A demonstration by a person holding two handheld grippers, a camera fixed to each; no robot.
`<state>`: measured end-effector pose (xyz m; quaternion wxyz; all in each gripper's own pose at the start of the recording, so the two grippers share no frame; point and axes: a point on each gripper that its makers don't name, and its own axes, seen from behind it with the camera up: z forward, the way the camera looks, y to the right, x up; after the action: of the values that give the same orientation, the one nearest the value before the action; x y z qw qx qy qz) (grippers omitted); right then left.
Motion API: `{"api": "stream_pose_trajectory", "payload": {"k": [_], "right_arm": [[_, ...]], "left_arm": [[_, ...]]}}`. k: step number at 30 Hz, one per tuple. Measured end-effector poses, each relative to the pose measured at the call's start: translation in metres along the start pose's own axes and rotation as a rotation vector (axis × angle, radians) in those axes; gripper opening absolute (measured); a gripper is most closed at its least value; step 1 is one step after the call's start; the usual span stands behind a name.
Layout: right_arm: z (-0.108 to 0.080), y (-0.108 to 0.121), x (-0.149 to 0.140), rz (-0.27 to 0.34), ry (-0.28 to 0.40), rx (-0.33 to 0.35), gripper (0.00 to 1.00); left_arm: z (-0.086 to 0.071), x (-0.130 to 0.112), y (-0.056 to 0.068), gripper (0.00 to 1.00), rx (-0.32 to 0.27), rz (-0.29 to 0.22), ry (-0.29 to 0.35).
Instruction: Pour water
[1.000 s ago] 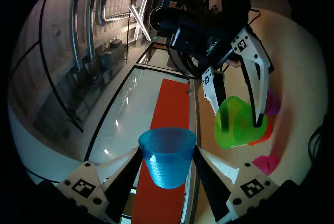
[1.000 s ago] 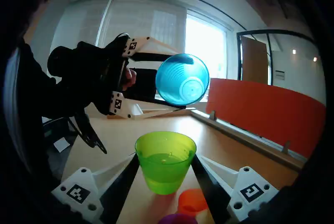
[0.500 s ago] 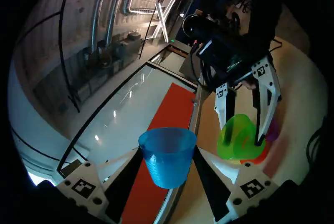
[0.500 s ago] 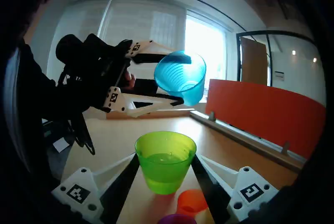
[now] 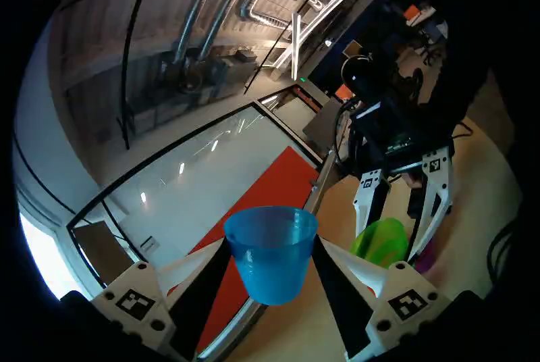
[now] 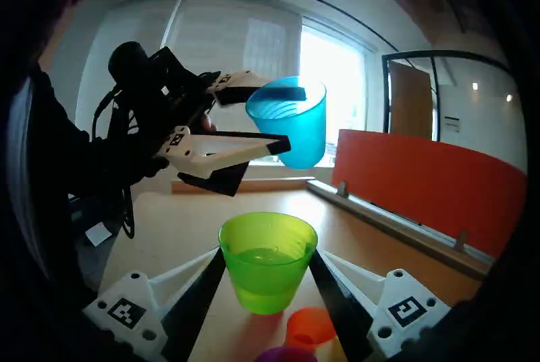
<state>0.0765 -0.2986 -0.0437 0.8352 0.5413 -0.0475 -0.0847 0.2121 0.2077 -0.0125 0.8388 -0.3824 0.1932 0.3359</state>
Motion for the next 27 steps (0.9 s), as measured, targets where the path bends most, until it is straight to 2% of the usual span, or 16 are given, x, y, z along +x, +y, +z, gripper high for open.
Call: {"api": "stream_pose_trajectory", "payload": {"k": [15, 21, 27], "right_arm": [[-0.0026, 0.0010, 0.0013, -0.001, 0.003, -0.002, 0.88], [-0.0038, 0.0014, 0.0018, -0.002, 0.003, -0.004, 0.88], [-0.0048, 0.0008, 0.0017, -0.003, 0.004, -0.004, 0.88]], "left_arm": [[0.0003, -0.0060, -0.0035, 0.83, -0.009, -0.255, -0.010], [-0.0005, -0.0054, -0.0055, 0.83, -0.008, -0.335, -0.011], [-0.0021, -0.0034, -0.0068, 0.83, -0.008, -0.388, -0.005]]}}
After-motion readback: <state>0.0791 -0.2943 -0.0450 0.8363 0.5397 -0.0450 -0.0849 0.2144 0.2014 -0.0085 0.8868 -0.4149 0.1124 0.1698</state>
